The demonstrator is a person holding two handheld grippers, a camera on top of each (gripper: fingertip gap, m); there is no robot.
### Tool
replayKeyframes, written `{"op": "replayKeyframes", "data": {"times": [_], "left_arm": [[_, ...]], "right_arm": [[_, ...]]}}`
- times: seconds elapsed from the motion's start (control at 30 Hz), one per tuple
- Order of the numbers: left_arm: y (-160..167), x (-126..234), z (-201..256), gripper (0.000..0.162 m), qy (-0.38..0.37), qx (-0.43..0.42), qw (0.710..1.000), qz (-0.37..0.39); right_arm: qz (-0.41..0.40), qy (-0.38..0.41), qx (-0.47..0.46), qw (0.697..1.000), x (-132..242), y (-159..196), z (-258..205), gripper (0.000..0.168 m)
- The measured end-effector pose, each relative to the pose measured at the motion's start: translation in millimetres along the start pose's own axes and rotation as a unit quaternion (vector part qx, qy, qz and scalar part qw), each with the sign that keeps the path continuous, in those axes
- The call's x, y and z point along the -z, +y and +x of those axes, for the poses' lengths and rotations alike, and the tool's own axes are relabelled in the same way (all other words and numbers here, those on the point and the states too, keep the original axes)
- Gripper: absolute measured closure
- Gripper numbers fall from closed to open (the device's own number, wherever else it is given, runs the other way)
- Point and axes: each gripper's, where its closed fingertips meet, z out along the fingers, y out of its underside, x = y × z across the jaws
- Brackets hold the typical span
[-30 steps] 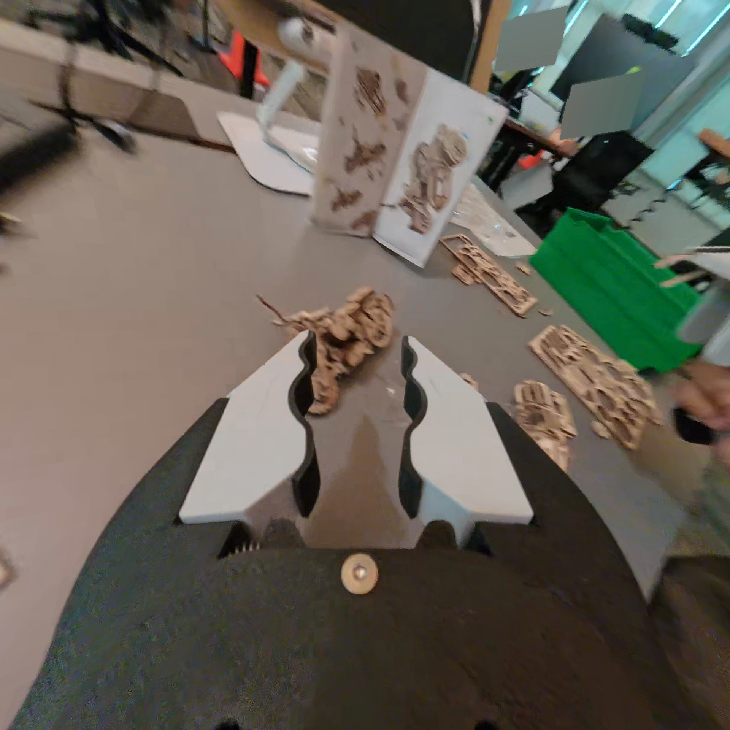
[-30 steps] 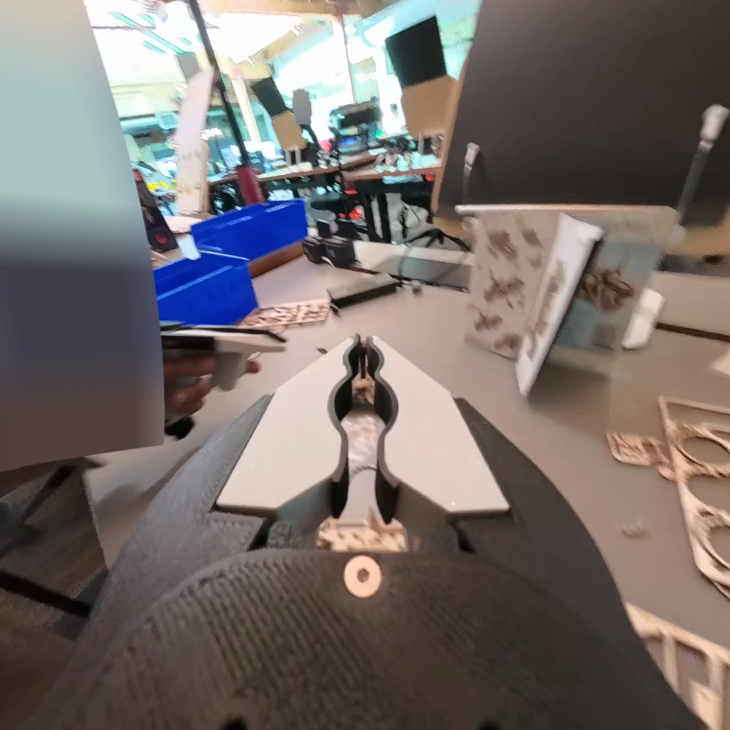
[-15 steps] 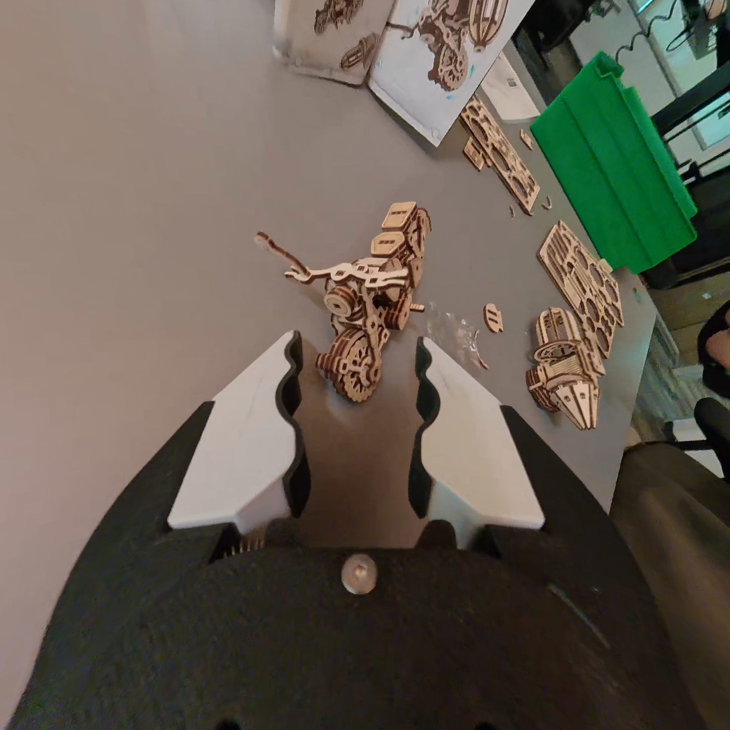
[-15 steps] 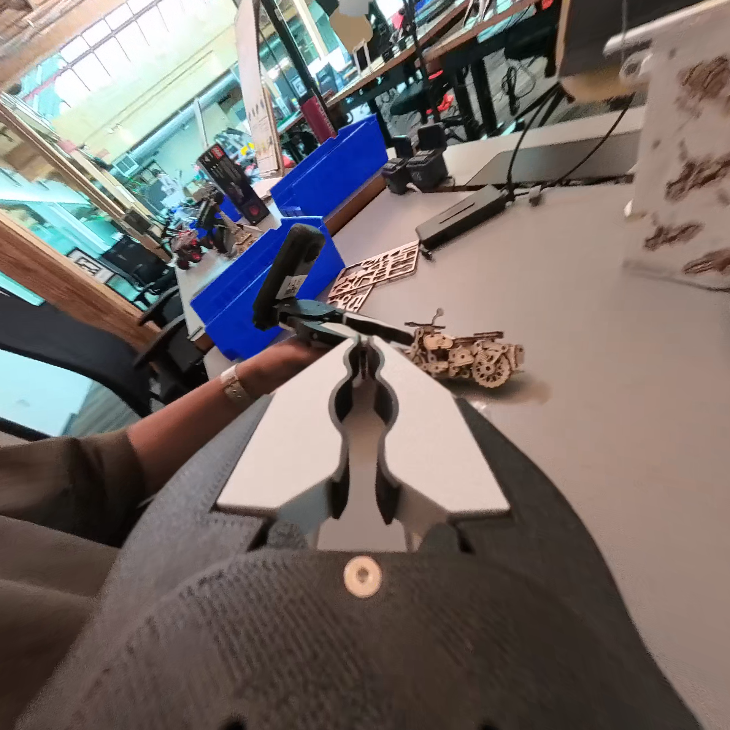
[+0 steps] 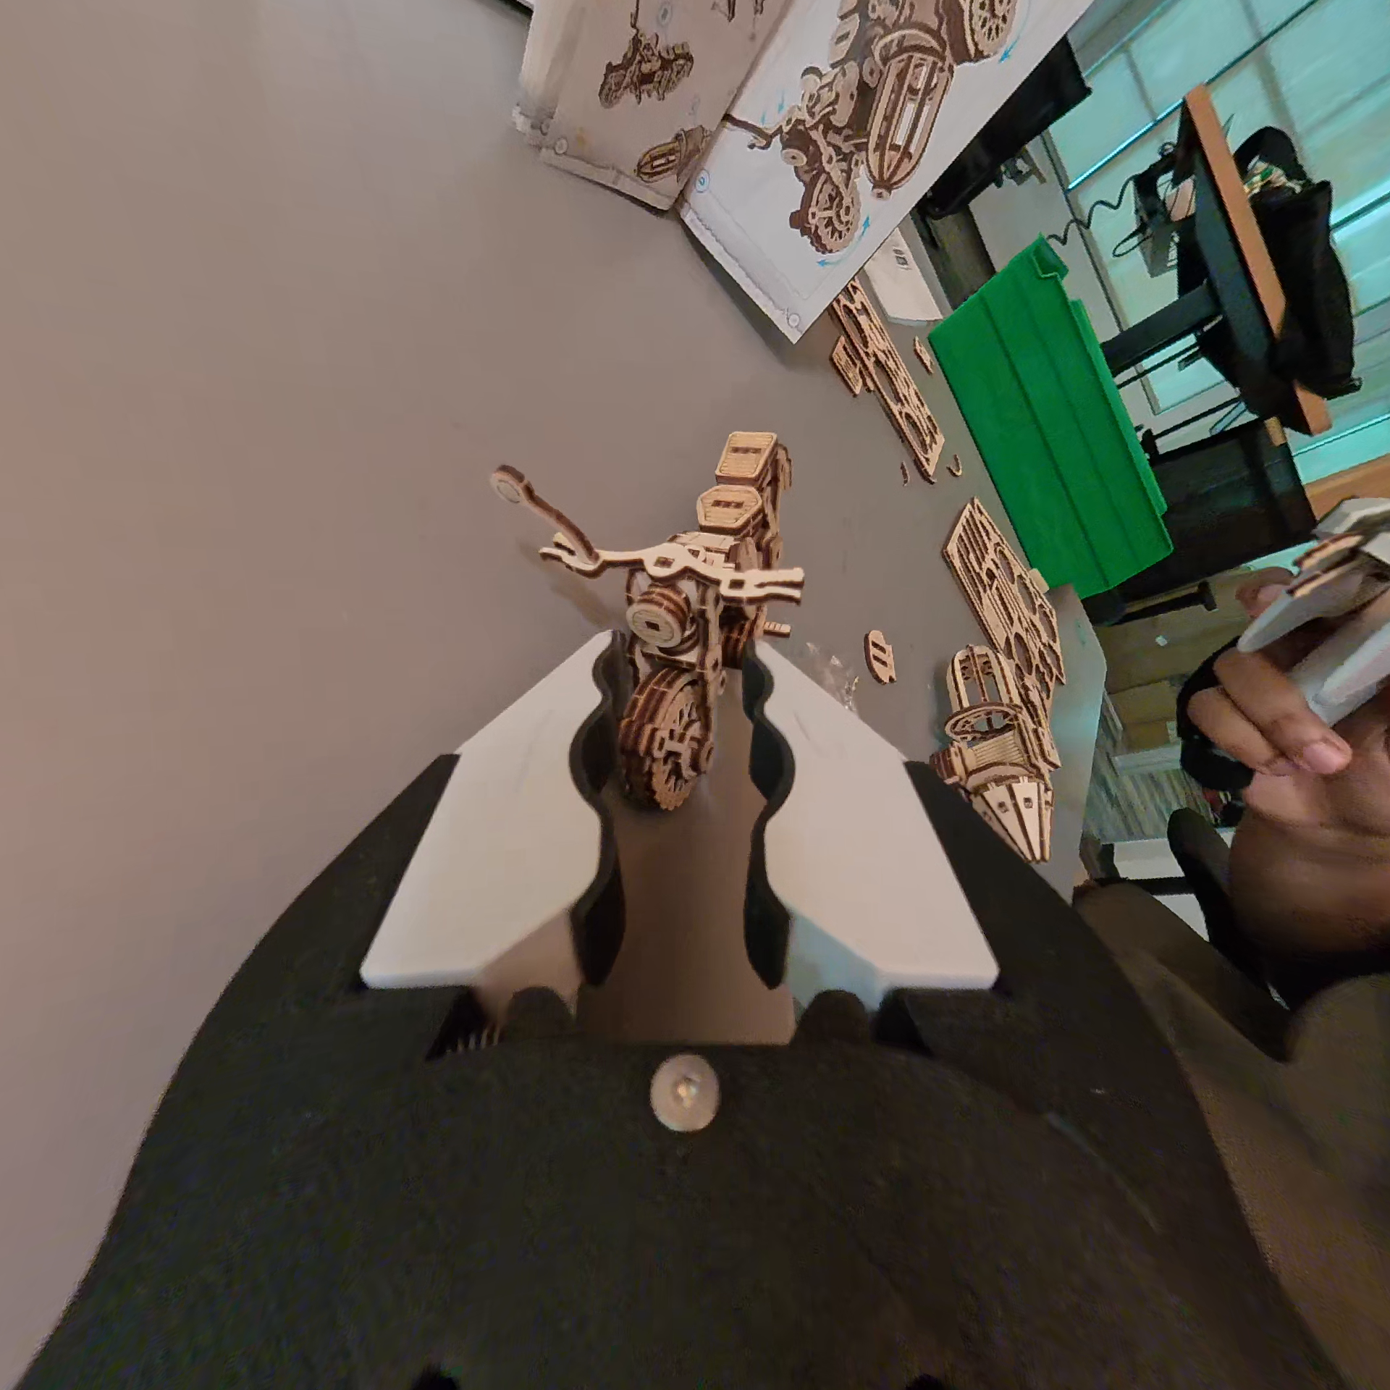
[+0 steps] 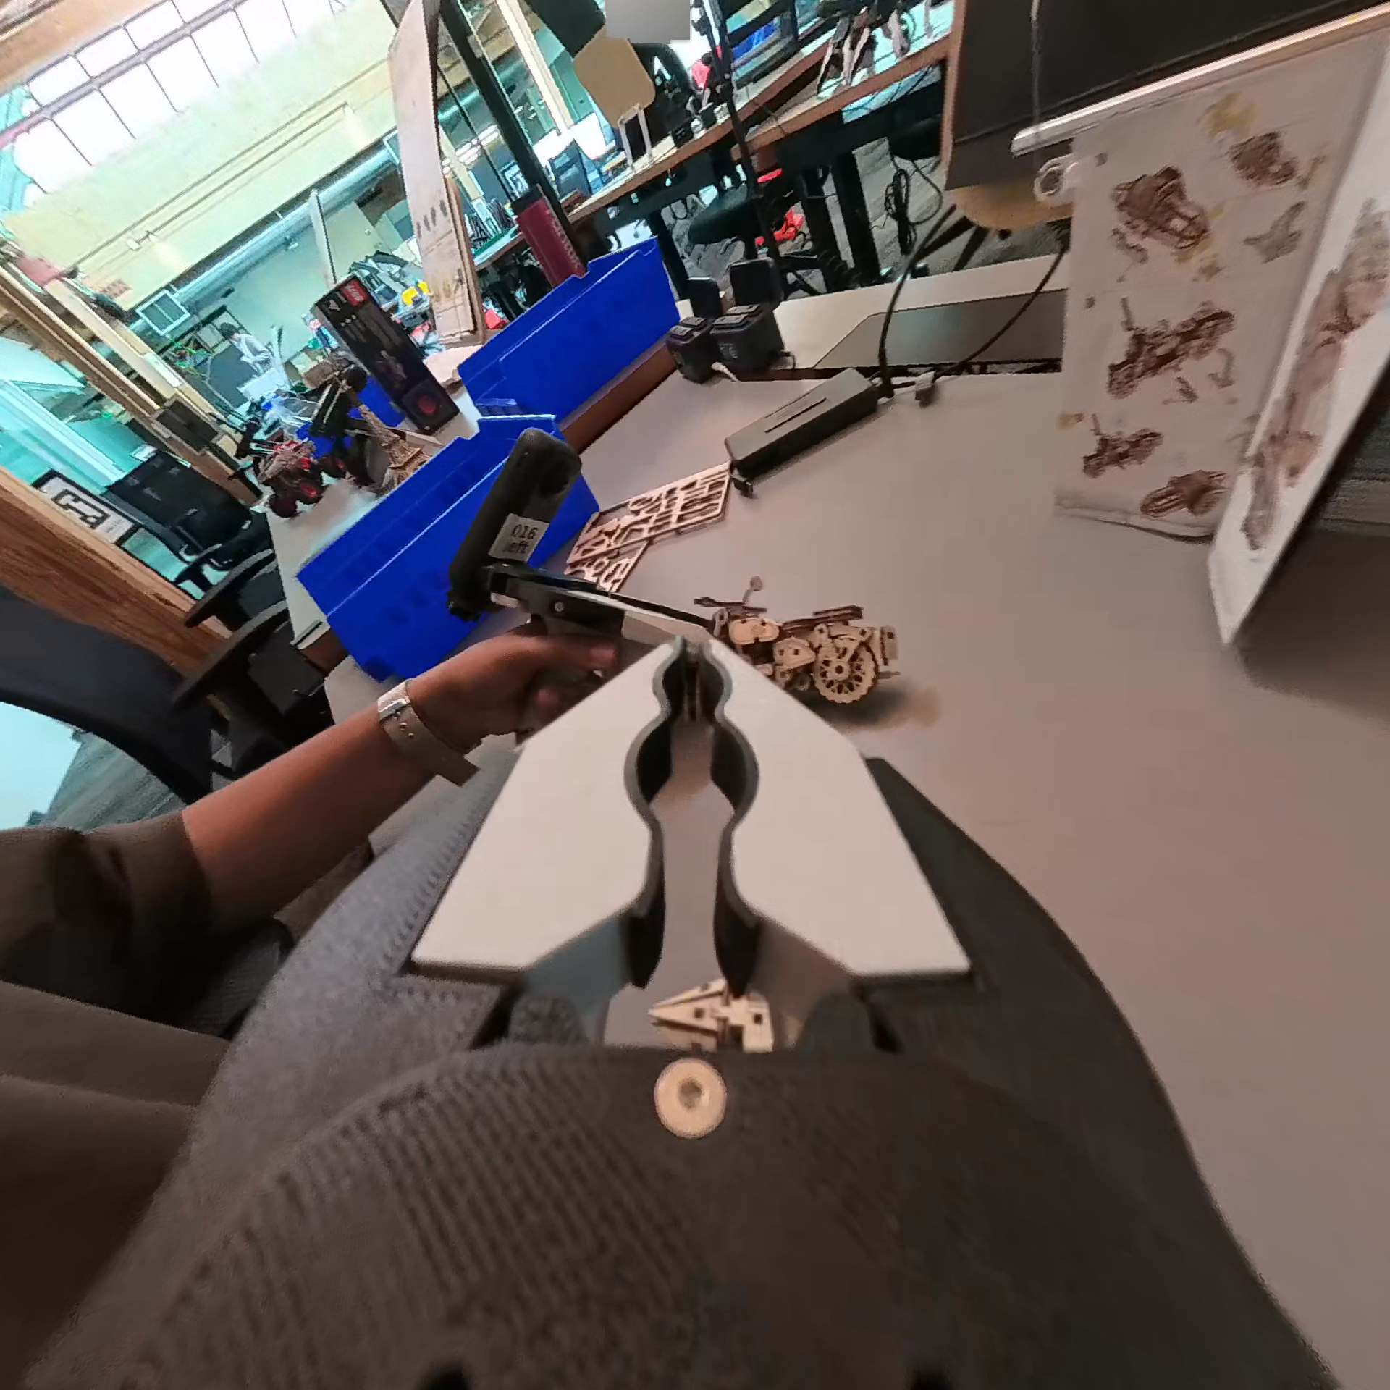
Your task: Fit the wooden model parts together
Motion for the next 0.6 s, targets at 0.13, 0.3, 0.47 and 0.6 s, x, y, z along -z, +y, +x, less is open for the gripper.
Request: {"op": "replayKeyframes", "data": {"times": [0.13, 0.3, 0.47, 0.6], "left_arm": [[-1, 0, -2, 0.139, 0.002, -0.005, 1.000, 0.008], [-2, 2, 0, 0.139, 0.022, 0.013, 1.000, 0.016], [-3, 2, -1, 0.139, 0.021, 0.015, 1.000, 0.018], [-3, 2, -1, 0.139, 0.021, 0.016, 0.999, 0.019]], "right_arm": [[0.019, -0.003, 0.000, 1.000, 14, 6, 8, 0.168], [0.040, 0.020, 0.010, 0.999, 34, 21, 37, 0.168], [0.056, 0.049, 0.007, 0.997, 39, 16, 78, 0.168], [0.055, 0.048, 0.015, 0.997, 30, 15, 96, 0.168]]}}
